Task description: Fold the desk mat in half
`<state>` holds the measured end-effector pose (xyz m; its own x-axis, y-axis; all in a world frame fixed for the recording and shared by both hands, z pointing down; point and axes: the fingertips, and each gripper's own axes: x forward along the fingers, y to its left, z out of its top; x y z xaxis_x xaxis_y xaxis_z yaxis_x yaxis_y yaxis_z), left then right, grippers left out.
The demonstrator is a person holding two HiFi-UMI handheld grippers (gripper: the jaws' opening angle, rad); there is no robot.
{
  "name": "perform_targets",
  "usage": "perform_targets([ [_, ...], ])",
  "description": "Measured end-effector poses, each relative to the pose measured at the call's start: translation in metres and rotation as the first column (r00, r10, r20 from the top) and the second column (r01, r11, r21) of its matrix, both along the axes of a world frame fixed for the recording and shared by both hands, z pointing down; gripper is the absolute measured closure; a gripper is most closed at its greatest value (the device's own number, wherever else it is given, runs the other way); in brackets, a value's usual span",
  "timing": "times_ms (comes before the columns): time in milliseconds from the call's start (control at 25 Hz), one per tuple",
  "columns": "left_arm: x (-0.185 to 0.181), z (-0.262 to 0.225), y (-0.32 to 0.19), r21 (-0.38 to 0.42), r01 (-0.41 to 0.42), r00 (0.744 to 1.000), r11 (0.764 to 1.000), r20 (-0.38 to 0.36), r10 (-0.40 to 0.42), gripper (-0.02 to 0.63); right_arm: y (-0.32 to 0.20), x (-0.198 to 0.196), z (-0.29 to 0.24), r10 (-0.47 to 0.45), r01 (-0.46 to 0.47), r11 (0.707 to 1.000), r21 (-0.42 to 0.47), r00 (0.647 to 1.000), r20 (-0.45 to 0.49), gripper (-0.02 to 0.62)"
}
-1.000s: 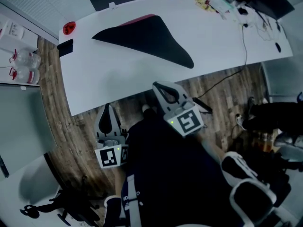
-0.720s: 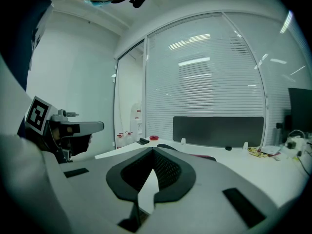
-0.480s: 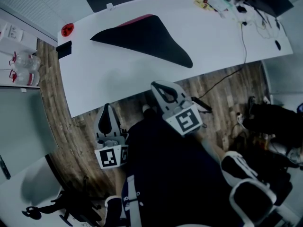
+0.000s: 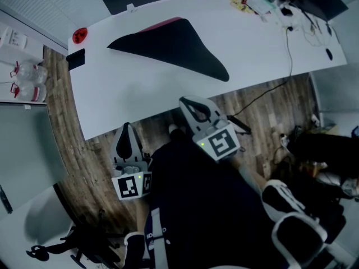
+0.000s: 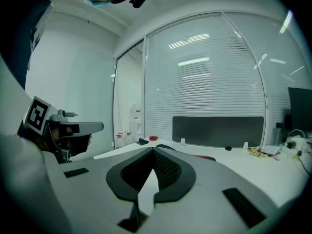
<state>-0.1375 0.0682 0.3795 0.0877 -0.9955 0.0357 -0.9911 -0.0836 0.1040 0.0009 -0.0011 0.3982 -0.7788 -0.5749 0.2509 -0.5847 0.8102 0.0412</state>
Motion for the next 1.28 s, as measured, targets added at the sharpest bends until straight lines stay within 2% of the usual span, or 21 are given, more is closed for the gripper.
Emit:
perform_targets([
  [120, -0.002, -0.002, 0.000, 0.011, -0.004, 1.000, 1.000, -0.002, 0.004, 0.603, 0.000, -0.002, -0.001, -0.003, 0.003, 1.000, 0.004, 1.000, -0.005, 0.592],
  [320, -0.007, 0.001, 0.001, -0.017, 0.013, 1.000, 1.000, -0.005, -0.013, 0.603, -0.001, -0.004, -0.003, -0.002, 0.002, 1.000, 0.013, 1.000, -0.013, 0.592],
  [1280, -0.015, -0.002, -0.010, 0.015, 0.015, 1.000, 1.000, -0.013, -0.015, 0.603, -0.011, -0.013, -0.004, -0.017, 0.018, 0.999, 0.027, 0.999, -0.035, 0.592],
])
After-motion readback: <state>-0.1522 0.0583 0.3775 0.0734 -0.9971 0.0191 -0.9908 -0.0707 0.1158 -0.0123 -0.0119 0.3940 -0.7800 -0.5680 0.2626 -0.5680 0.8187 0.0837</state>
